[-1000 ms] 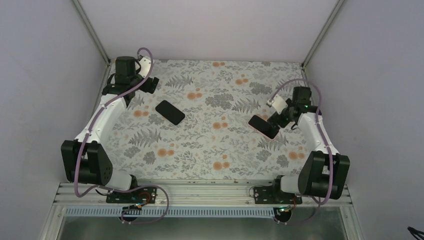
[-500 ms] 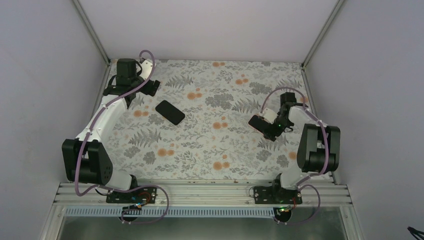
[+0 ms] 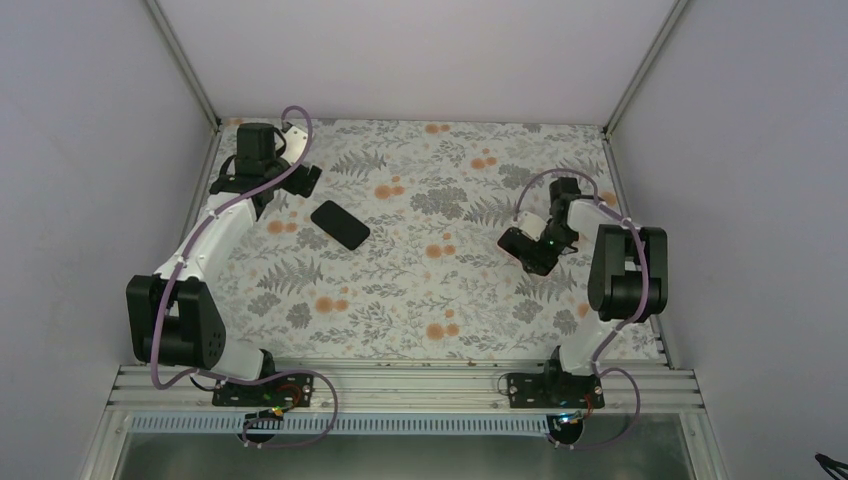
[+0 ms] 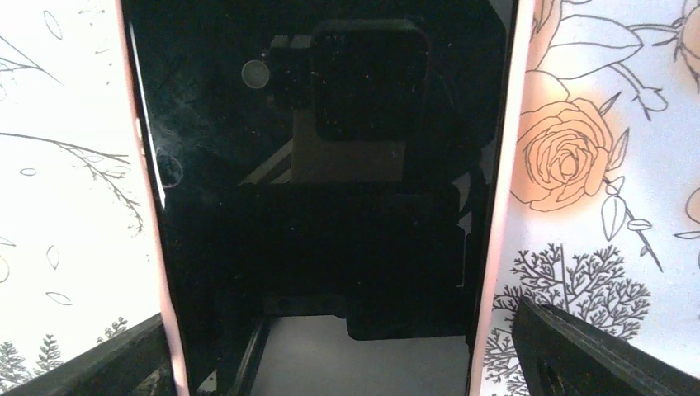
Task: Take the phone out of the phone case
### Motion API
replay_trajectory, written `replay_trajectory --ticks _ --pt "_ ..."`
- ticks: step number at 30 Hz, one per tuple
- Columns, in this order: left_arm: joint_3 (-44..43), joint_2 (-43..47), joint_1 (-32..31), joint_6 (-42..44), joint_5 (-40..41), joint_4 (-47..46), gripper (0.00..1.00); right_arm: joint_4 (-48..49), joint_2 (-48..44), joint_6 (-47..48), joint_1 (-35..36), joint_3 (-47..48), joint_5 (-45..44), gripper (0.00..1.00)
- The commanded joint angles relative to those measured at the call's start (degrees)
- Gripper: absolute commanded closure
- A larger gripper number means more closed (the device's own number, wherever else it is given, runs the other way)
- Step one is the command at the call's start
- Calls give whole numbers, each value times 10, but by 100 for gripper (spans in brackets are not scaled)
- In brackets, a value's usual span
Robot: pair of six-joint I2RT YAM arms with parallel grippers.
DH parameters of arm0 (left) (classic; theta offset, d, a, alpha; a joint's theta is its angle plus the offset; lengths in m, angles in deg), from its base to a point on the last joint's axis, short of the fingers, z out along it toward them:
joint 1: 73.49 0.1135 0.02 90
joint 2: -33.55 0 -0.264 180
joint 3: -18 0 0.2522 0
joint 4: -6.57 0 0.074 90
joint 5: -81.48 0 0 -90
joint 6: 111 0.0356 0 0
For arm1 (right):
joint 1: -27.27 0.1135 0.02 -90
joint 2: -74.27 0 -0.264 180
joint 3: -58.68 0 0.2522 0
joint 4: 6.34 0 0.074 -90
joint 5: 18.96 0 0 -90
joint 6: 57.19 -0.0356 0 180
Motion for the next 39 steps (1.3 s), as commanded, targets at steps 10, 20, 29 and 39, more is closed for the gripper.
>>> replay_trajectory --ticks 10,20,29,39 --pt "12 -6 1 19 -37 -5 0 27 3 -1 51 -8 -26 27" --pt "-10 -21 -2 27 -116 32 0 -51 -109 4 121 66 193 30" --pt "-102 -149 -20 8 -386 140 0 14 -94 -34 197 68 156 32" --pt "-284 -320 -97 18 -552 308 0 138 -106 -75 259 30 102 30"
